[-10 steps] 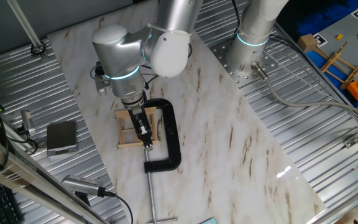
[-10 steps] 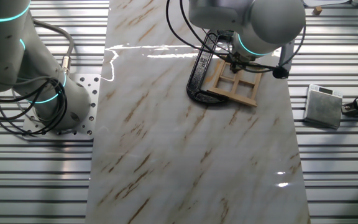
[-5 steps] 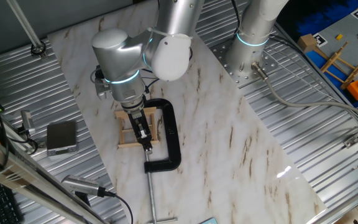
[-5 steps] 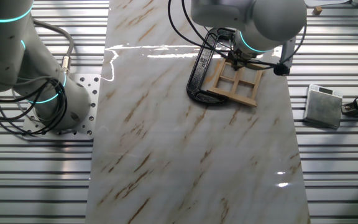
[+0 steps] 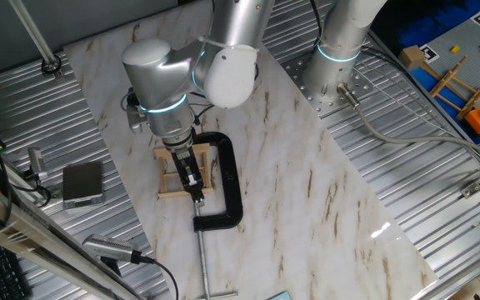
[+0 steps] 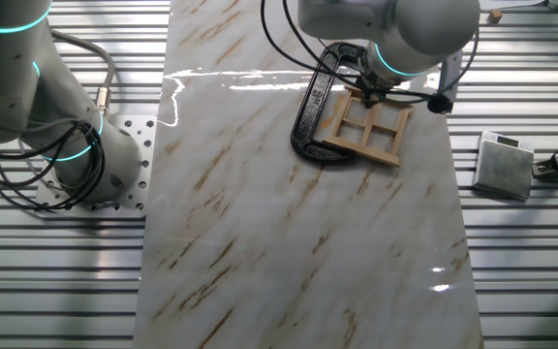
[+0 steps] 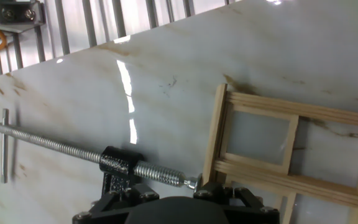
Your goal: Open a sliding window
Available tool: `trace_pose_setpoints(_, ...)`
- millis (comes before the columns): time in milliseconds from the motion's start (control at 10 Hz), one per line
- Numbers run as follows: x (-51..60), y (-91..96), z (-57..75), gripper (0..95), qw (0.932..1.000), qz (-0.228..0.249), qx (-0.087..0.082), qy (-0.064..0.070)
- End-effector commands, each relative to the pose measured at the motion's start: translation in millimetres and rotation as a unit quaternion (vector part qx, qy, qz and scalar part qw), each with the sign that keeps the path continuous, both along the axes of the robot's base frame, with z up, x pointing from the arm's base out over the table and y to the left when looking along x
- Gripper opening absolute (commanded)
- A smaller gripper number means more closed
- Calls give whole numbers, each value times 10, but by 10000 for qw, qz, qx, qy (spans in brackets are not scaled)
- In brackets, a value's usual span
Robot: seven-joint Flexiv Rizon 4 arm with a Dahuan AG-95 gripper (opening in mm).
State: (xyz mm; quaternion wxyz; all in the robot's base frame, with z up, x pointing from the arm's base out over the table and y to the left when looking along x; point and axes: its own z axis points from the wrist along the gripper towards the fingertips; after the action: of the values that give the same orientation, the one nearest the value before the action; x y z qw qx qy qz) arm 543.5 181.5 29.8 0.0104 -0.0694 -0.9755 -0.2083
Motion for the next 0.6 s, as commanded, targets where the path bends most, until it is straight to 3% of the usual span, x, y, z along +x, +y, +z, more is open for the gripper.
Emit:
trace_pose_setpoints(100, -12, -4, 27, 570, 10000, 7, -4, 12)
trace_pose_setpoints(600, -38, -137, 123, 570, 9997, 172, -125, 128)
